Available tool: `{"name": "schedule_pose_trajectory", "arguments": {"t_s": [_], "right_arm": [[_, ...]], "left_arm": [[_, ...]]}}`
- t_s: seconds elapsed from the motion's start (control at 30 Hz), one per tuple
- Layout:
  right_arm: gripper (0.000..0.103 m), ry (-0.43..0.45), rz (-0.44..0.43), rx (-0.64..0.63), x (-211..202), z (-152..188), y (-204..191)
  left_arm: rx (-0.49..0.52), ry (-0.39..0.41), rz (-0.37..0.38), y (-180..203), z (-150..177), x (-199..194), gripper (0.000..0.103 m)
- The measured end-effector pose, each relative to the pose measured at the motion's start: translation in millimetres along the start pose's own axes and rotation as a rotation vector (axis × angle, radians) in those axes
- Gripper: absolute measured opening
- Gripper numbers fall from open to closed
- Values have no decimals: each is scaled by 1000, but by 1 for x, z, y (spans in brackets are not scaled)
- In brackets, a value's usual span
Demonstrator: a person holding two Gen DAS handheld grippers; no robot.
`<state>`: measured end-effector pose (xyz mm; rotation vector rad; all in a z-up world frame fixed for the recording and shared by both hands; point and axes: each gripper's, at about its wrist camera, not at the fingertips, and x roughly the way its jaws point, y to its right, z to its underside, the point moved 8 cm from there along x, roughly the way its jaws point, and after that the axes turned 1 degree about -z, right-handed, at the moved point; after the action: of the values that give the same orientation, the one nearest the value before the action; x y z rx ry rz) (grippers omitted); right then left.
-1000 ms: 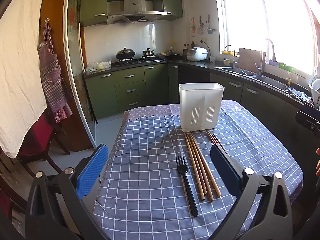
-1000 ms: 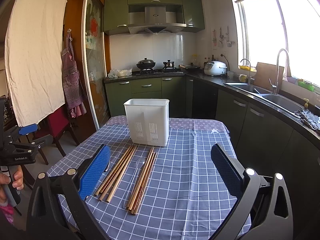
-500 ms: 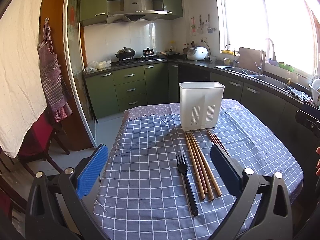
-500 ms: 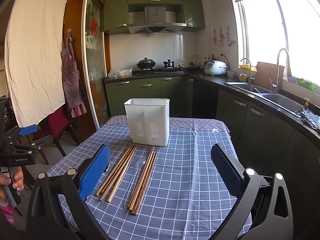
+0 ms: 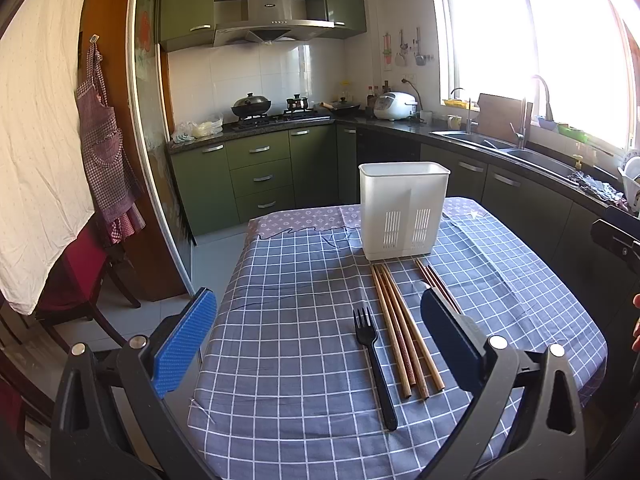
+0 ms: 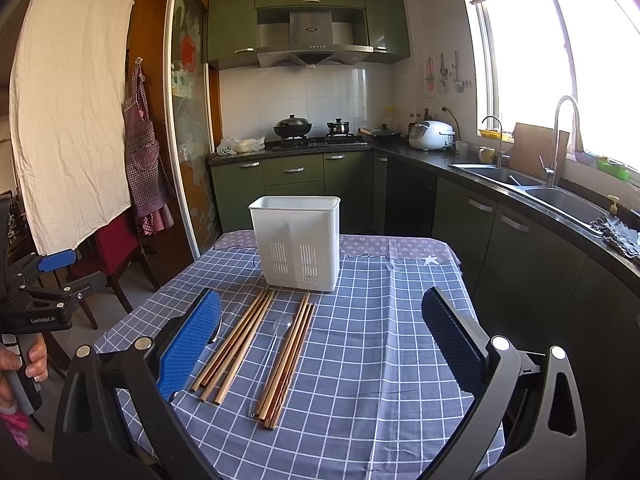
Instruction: Organize utensils
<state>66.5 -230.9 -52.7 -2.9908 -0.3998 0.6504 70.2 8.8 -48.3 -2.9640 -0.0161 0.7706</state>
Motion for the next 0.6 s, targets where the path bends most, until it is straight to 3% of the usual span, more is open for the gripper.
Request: {"name": "schedule_pose_trajectory", "arguments": {"t_s": [0.6], "right_arm": [[99,-1,1,2,1,-2,0]], "left_arm": [[4,-4,3,3,1,0,97]]}}
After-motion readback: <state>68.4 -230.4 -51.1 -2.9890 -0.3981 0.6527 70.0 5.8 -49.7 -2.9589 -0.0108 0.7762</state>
